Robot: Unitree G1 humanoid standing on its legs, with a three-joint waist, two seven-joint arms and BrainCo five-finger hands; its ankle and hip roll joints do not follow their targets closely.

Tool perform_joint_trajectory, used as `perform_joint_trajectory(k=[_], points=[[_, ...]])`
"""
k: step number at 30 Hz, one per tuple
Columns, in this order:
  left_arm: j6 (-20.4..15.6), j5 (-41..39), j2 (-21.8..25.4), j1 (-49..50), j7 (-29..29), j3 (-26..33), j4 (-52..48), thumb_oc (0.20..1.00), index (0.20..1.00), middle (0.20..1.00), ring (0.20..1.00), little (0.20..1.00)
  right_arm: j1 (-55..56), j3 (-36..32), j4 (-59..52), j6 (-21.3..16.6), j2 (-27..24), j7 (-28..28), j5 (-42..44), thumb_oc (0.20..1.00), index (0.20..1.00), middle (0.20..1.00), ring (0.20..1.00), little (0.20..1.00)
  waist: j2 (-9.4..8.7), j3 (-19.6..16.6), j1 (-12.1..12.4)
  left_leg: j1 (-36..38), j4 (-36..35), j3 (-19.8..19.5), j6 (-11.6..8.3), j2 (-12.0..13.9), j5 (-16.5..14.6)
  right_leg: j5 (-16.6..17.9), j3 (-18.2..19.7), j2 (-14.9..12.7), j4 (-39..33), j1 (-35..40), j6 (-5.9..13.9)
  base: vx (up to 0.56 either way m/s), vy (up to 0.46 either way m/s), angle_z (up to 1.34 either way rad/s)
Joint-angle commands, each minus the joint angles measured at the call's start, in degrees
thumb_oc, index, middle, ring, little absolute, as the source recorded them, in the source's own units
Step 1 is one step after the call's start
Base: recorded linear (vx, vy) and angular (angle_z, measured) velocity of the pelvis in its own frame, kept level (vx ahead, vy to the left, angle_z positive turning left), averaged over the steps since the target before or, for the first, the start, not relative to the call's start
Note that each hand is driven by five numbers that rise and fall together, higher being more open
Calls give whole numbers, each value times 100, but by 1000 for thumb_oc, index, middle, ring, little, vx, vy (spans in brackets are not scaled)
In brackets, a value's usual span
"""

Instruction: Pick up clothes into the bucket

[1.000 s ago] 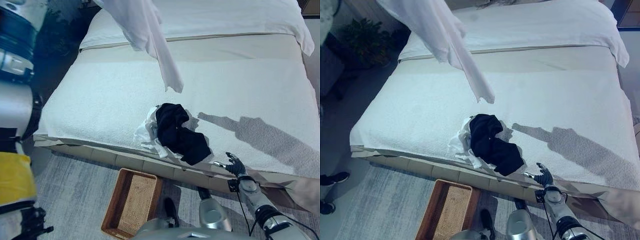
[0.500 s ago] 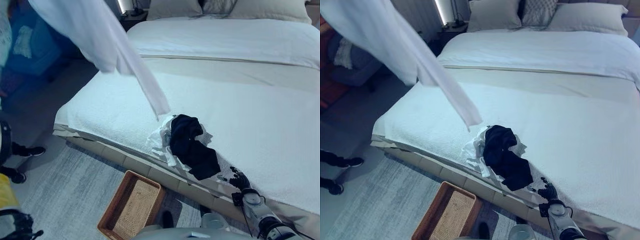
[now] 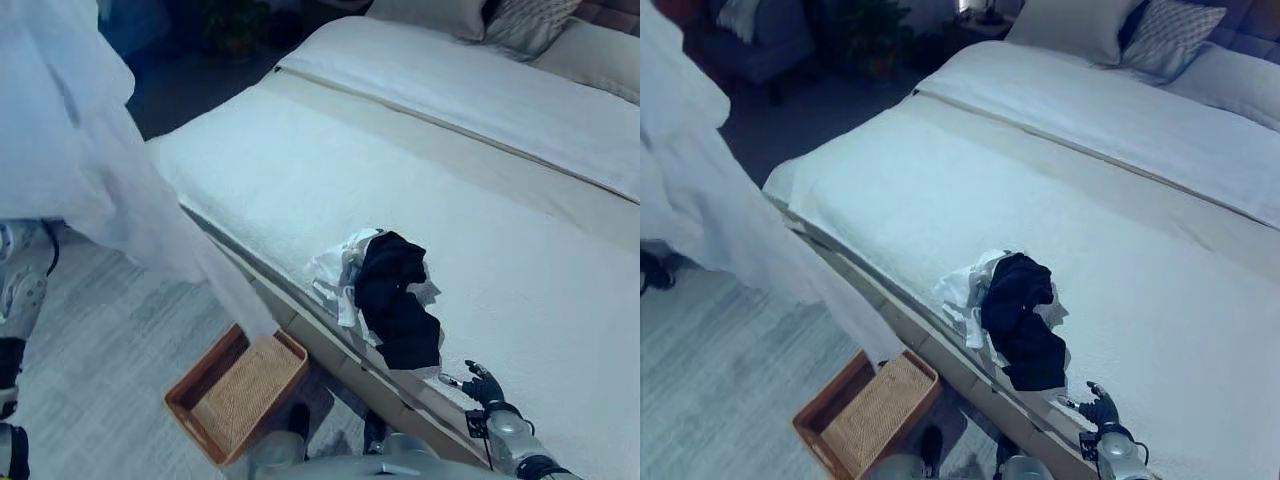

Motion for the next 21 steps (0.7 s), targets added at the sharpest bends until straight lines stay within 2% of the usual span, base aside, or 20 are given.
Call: perform_joint_trajectory(k=[1, 2, 3, 4, 6, 9, 10, 11, 12, 14, 21], points=[[-29, 45, -229, -90, -293, 560, -223, 200, 200, 200, 200, 200, -217, 1, -158, -115, -106, 1, -211, 1000, 1000, 1000, 1000, 1000, -163, 176, -14, -431, 758, -138, -110, -3, -453, -453, 103, -384, 481, -8, 290, -108, 6, 17], [78, 157, -674, 201, -398, 539, -139, 200, 200, 200, 200, 200, -260, -24, -143, -108, -116, -12, -273, 1000, 1000, 1000, 1000, 1000, -197, 313, 39, -561, 860, -217, -104, -23, -450, -473, 86, -401, 612, -136, 262, -58, 11, 20], [82, 161, -687, 210, -398, 546, -149, 200, 200, 200, 200, 200, -261, -23, -141, -109, -125, -12, -274, 1000, 1000, 1000, 1000, 1000, -188, 308, 33, -573, 870, -220, -104, -24, -454, -479, 83, -402, 624, -147, 262, -114, 33, 22], [168, 276, -1148, 389, -488, 422, -30, 200, 200, 200, 200, 200, -356, -23, -166, -93, -191, -47, -423, 1000, 1000, 1000, 1000, 1000, -215, 460, 66, -714, 983, -275, -89, -44, -455, -509, 75, -430, 780, -288, 239, -79, 41, 13], [231, 473, -1486, 543, -481, 338, 147, 200, 200, 200, 200, 200, -432, -64, -275, -112, -260, -89, -466, 1000, 1000, 1000, 1000, 1000, -219, 570, 72, -839, 1100, -303, -58, -73, -480, -543, 90, -472, 977, -447, 227, -81, 66, 9], [349, 1478, -1566, 678, -172, 155, 563, 200, 200, 200, 200, 200, -588, -150, -488, -186, -373, -207, -444, 1000, 1000, 1000, 1000, 1000, -207, 786, 69, -1130, 1389, -315, 20, -132, -546, -621, 154, -563, 1413, -768, 204, -82, 72, 9], [347, 1499, -1571, 664, -153, 143, 568, 200, 200, 200, 200, 200, -592, -153, -486, -186, -375, -208, -444, 1000, 1000, 1000, 1000, 1000, -207, 782, 73, -1151, 1411, -312, 22, -137, -555, -633, 159, -569, 1440, -792, 206, -68, 83, 8], [499, 2478, -1584, 703, 211, -99, 767, 200, 200, 200, 200, 200, -716, -196, -597, -264, -406, -307, -420, 1000, 1000, 1000, 1000, 1000, -208, 909, 77, -1298, 1629, -297, 68, -188, -654, -734, 180, -641, 1726, -949, 194, -41, 58, 10], [499, 2487, -1586, 690, 220, -110, 770, 200, 200, 200, 200, 200, -718, -203, -597, -264, -407, -307, -420, 1000, 1000, 1000, 1000, 1000, -208, 894, 74, -1324, 1617, -302, 72, -197, -624, -711, 176, -649, 1717, -973, 198, -88, 113, 9], [611, 3158, -1536, 544, 526, -382, 1323, 200, 200, 200, 200, 200, -873, -264, -705, -365, -468, -450, -335, 1000, 1000, 1000, 1000, 1000, -208, 1048, 45, -1545, 1898, -257, 117, -237, -722, -841, 232, -748, 2105, -1232, 191, -74, 105, 7], [908, 3707, -1614, -164, 982, -1088, 2780, 200, 200, 200, 200, 200, -1393, -43, -871, -484, -505, -711, -339, 1000, 1000, 1000, 1000, 1000, -262, 1512, -64, -2326, 2779, -100, 207, -317, -939, -993, 480, -866, 2858, -2021, 156, -94, 82, -9]])
